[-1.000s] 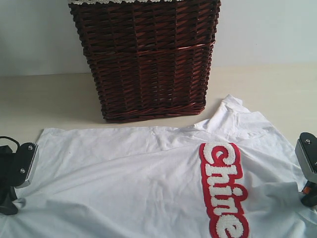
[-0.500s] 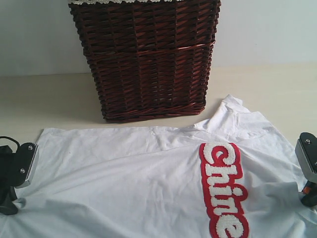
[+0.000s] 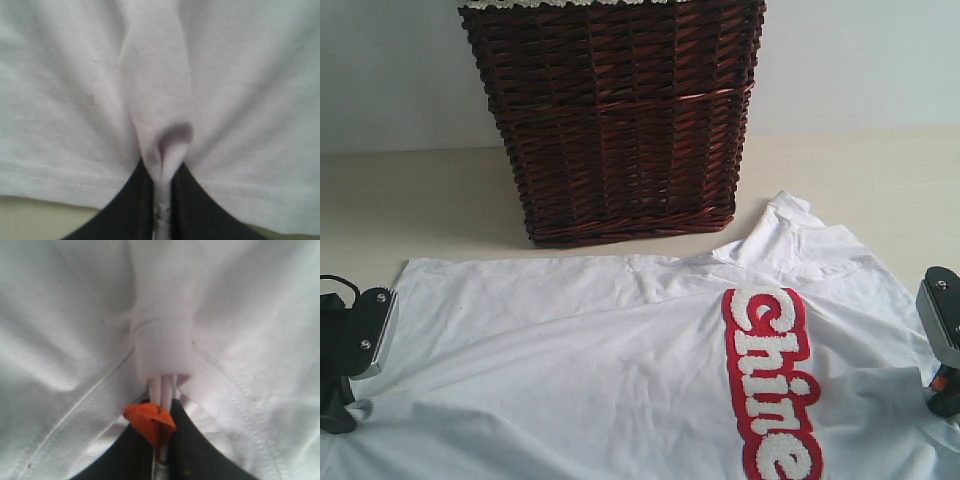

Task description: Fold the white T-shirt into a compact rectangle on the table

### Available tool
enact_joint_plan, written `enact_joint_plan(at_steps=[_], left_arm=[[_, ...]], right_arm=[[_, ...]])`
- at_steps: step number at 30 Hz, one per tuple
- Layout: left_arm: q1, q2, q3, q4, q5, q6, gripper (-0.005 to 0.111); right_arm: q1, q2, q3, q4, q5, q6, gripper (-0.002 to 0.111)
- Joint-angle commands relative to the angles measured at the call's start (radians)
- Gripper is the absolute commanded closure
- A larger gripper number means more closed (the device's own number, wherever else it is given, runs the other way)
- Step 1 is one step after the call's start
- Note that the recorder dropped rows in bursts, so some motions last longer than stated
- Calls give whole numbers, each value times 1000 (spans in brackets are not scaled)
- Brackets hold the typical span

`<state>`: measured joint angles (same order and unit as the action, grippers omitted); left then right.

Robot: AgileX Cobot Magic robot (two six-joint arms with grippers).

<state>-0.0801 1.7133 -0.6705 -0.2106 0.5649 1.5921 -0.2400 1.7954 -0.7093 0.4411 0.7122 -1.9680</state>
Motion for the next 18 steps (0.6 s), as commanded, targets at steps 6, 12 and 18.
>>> enact_joint_plan(at_steps=[6,12,18], left_arm=[[1,9,10,12,-38,-1,107],[1,9,10,12,-38,-1,107],[1,9,10,12,-38,-1,107]], right_arm=[[-4,43,16,-49,-52,1,108],[-4,43,16,-47,-46,1,108],[-4,43,16,-47,-40,10,108]])
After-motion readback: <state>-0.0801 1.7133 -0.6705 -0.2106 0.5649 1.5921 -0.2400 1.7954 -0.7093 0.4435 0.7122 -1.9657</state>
